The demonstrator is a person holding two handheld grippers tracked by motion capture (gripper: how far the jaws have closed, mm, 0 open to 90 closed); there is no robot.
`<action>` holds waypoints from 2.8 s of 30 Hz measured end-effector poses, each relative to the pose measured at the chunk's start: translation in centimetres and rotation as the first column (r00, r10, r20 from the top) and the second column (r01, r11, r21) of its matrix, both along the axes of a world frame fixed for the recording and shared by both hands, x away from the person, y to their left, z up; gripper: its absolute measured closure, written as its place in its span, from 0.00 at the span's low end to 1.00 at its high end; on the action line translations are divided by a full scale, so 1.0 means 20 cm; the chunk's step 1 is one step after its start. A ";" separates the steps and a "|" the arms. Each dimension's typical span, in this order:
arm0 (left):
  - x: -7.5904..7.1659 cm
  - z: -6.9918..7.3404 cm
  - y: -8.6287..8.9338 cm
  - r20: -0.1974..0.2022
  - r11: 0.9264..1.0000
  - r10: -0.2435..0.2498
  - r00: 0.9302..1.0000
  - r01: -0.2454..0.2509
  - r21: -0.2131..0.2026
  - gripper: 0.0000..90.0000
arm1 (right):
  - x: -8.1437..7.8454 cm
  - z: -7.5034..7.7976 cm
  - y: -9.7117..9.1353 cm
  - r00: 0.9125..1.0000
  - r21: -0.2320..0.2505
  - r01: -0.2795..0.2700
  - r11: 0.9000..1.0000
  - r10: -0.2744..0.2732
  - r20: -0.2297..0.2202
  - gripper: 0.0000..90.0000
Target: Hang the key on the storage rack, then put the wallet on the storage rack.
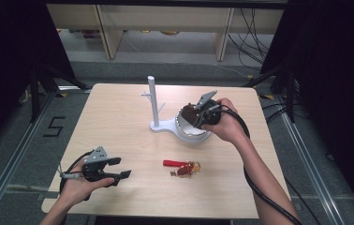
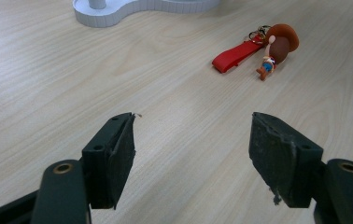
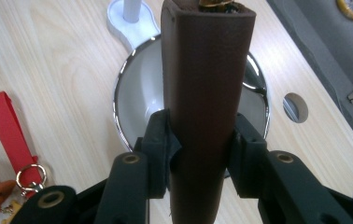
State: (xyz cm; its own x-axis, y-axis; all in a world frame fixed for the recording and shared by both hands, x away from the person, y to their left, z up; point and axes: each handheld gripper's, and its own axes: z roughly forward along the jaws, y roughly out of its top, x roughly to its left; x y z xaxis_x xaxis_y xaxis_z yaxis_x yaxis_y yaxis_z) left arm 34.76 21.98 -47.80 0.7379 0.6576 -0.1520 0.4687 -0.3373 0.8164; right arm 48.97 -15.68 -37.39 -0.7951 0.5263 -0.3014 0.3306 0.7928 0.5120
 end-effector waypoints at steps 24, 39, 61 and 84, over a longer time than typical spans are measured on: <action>-0.02 -0.02 -0.01 -0.027 1.000 -0.009 1.000 0.009 0.003 0.33 | 0.10 -0.09 0.01 0.995 0.045 0.057 0.997 -0.053 -0.086 0.58; 0.00 0.00 -0.05 0.026 0.999 -0.014 1.000 0.015 -0.029 0.38 | -0.06 -0.01 -0.16 0.982 0.195 0.188 0.963 -0.182 -0.045 0.69; 0.03 0.04 -0.10 0.047 1.000 -0.016 0.999 0.017 -0.015 0.42 | -0.18 -0.30 -0.28 0.875 0.141 0.328 0.934 -0.245 -0.418 0.89; 0.02 0.04 -0.05 0.039 1.000 -0.021 0.999 0.021 -0.008 0.41 | -0.24 -0.50 -0.03 0.809 0.063 0.307 0.950 -0.226 -0.542 0.84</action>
State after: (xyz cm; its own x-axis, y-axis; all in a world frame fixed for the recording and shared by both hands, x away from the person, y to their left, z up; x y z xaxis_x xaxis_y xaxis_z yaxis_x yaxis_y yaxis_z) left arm 35.06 20.95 -47.01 0.7569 0.6409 -0.1280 0.4293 -0.3400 0.8367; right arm 44.09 -16.28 -47.47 -0.6326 0.7449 0.2119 0.7675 0.5666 0.2997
